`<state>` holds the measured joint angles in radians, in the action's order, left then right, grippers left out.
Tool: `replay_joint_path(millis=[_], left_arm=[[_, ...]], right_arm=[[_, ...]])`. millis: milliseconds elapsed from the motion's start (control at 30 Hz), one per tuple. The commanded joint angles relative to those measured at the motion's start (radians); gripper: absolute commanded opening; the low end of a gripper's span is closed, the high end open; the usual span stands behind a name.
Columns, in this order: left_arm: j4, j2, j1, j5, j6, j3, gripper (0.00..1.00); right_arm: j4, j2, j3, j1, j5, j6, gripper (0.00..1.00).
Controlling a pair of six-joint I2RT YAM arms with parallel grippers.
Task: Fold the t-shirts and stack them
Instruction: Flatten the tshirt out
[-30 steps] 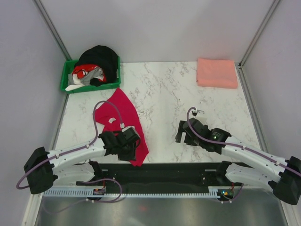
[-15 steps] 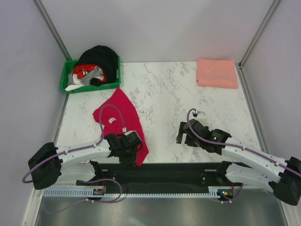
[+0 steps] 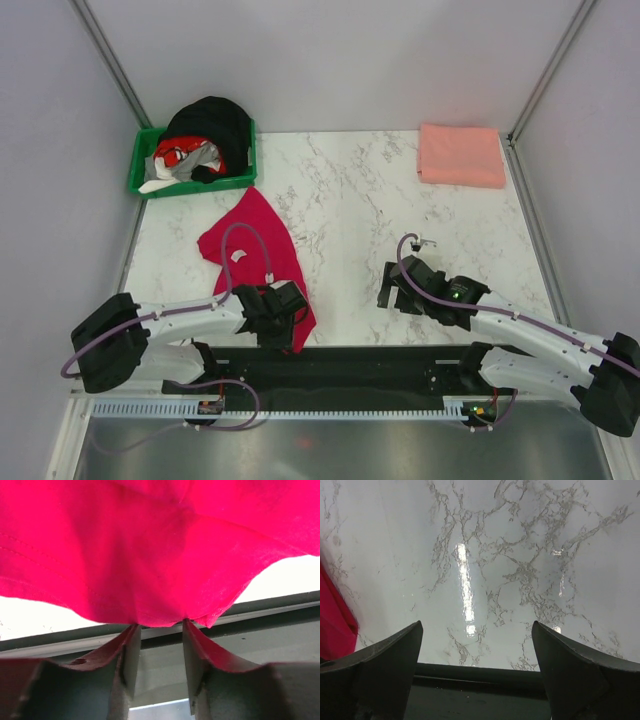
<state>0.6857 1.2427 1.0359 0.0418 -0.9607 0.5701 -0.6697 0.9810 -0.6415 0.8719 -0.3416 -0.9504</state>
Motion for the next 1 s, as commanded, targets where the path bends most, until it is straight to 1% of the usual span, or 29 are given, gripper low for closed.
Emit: replay_joint_path(millis=[0, 100, 333, 367, 400, 467, 500, 567, 600, 700, 767, 867, 900, 967], left_arm=[[-0.031, 0.011, 0.007, -0.007, -0.029, 0.001, 0.43], [-0.038, 0.011, 0.007, -0.006, -0.030, -0.006, 0.38], [-0.069, 0.011, 0.009, 0.010, -0.042, -0.022, 0.36], [-0.074, 0.012, 0.009, 0.015, -0.042, -0.024, 0.34], [-0.075, 0.012, 0.009, 0.018, -0.041, -0.022, 0.27], [-0.077, 0.011, 0.009, 0.024, -0.041, -0.021, 0.19], [-0.077, 0.009, 0.009, 0.027, -0.041, -0.016, 0.13], [-0.075, 0.001, 0.009, 0.032, -0.039, -0.015, 0.05], [-0.075, -0.012, 0.009, 0.035, -0.039, -0.015, 0.03], [-0.071, -0.055, 0.009, 0.050, -0.042, -0.004, 0.02], [-0.054, -0.061, 0.009, 0.033, -0.042, 0.019, 0.02], [0.038, -0.074, 0.009, 0.003, -0.026, 0.123, 0.02], [0.098, -0.083, 0.007, 0.003, -0.023, 0.198, 0.02], [0.159, -0.109, 0.007, 0.033, -0.003, 0.291, 0.02]], right_arm=[[0.012, -0.010, 0.011, -0.007, -0.023, -0.005, 0.98], [0.015, -0.010, 0.016, -0.008, -0.025, -0.004, 0.98], [0.022, -0.004, 0.019, -0.010, -0.020, -0.001, 0.98], [0.021, -0.005, 0.020, -0.011, -0.020, 0.001, 0.98], [0.024, -0.004, 0.020, -0.013, -0.020, 0.002, 0.98], [0.024, -0.004, 0.020, -0.013, -0.019, 0.005, 0.98], [0.024, -0.002, 0.022, -0.013, -0.019, 0.006, 0.98], [0.025, 0.001, 0.022, -0.013, -0.020, 0.007, 0.98], [0.025, 0.001, 0.025, -0.013, -0.019, 0.007, 0.98], [0.028, 0.001, 0.028, -0.013, -0.016, 0.007, 0.98], [0.028, -0.001, 0.028, -0.014, -0.013, 0.009, 0.98], [0.030, 0.001, 0.023, -0.014, -0.010, 0.013, 0.98], [0.032, 0.001, 0.019, -0.014, -0.007, 0.015, 0.98], [0.041, 0.014, 0.013, -0.014, 0.024, 0.019, 0.98]])
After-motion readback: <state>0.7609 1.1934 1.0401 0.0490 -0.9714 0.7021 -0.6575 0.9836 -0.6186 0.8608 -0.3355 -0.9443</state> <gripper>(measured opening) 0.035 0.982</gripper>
